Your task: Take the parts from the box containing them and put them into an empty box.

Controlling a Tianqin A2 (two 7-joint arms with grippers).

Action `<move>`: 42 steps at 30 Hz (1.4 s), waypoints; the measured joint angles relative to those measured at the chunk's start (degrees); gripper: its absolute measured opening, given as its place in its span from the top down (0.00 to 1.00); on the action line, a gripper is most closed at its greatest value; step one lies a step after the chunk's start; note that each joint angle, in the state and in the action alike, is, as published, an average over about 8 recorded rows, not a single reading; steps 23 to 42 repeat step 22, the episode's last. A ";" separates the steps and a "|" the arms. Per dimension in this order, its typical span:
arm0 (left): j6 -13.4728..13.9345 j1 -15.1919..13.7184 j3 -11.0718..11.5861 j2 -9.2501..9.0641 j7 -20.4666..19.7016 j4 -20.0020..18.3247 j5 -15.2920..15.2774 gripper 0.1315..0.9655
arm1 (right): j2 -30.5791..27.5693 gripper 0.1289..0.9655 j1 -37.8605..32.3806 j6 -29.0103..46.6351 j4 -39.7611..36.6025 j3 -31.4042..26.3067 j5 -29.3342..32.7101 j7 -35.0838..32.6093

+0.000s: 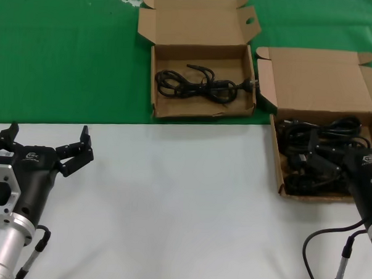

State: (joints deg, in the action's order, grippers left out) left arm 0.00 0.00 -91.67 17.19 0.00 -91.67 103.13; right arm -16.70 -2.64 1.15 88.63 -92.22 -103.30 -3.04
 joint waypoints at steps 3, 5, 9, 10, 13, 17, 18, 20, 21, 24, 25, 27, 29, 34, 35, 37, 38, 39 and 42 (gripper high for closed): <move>0.00 0.00 0.00 0.00 0.00 0.00 0.00 0.00 | 0.00 0.00 0.00 0.00 0.00 0.00 0.00 0.00; 0.00 0.00 0.00 0.00 0.00 0.00 0.00 0.00 | 0.00 0.00 0.00 0.00 0.00 0.00 0.00 0.00; 0.00 0.00 0.00 0.00 0.00 0.00 0.00 0.00 | 0.00 0.00 0.00 0.00 0.00 0.00 0.00 0.00; 0.00 0.00 0.00 0.00 0.00 0.00 0.00 0.00 | 0.00 0.00 0.00 0.00 0.00 0.00 0.00 0.00; 0.00 0.00 0.00 0.00 0.00 0.00 0.00 0.00 | 0.00 0.00 0.00 0.00 0.00 0.00 0.00 0.00; 0.00 0.00 0.00 0.00 0.00 0.00 0.00 0.00 | 0.00 0.00 0.00 0.00 0.00 0.00 0.00 0.00; 0.00 0.00 0.00 0.00 0.00 0.00 0.00 0.00 | 0.00 0.00 0.00 0.00 0.00 0.00 0.00 0.00; 0.00 0.00 0.00 0.00 0.00 0.00 0.00 0.00 | 0.00 0.00 0.00 0.00 0.00 0.00 0.00 0.00; 0.00 0.00 0.00 0.00 0.00 0.00 0.00 0.00 | 0.00 0.00 0.00 0.00 0.00 0.00 0.00 0.00; 0.00 0.00 0.00 0.00 0.00 0.00 0.00 0.00 | 0.00 0.00 0.00 0.00 0.00 0.00 0.00 0.00; 0.00 0.00 0.00 0.00 0.00 0.00 0.00 0.00 | 0.00 0.00 0.00 0.00 0.00 0.00 0.00 0.00; 0.00 0.00 0.00 0.00 0.00 0.00 0.00 0.00 | 0.00 0.00 0.00 0.00 0.00 0.00 0.00 0.00; 0.00 0.00 0.00 0.00 0.00 0.00 0.00 0.00 | 0.00 0.00 0.00 0.00 0.00 0.00 0.00 0.00; 0.00 0.00 0.00 0.00 0.00 0.00 0.00 0.00 | 0.00 0.00 0.00 0.00 0.00 0.00 0.00 0.00; 0.00 0.00 0.00 0.00 0.00 0.00 0.00 0.00 | 0.00 0.00 0.00 0.00 0.00 0.00 0.00 0.00; 0.00 0.00 0.00 0.00 0.00 0.00 0.00 0.00 | 0.00 0.00 0.00 0.00 0.00 0.00 0.00 0.00; 0.00 0.00 0.00 0.00 0.00 0.00 0.00 0.00 | 0.00 0.00 0.00 0.00 0.00 0.00 0.00 0.00; 0.00 0.00 0.00 0.00 0.00 0.00 0.00 0.00 | 0.00 0.00 0.00 0.00 0.00 0.00 0.00 0.00; 0.00 0.00 0.00 0.00 0.00 0.00 0.00 0.00 | 0.00 0.00 0.00 0.00 0.00 0.00 0.00 0.00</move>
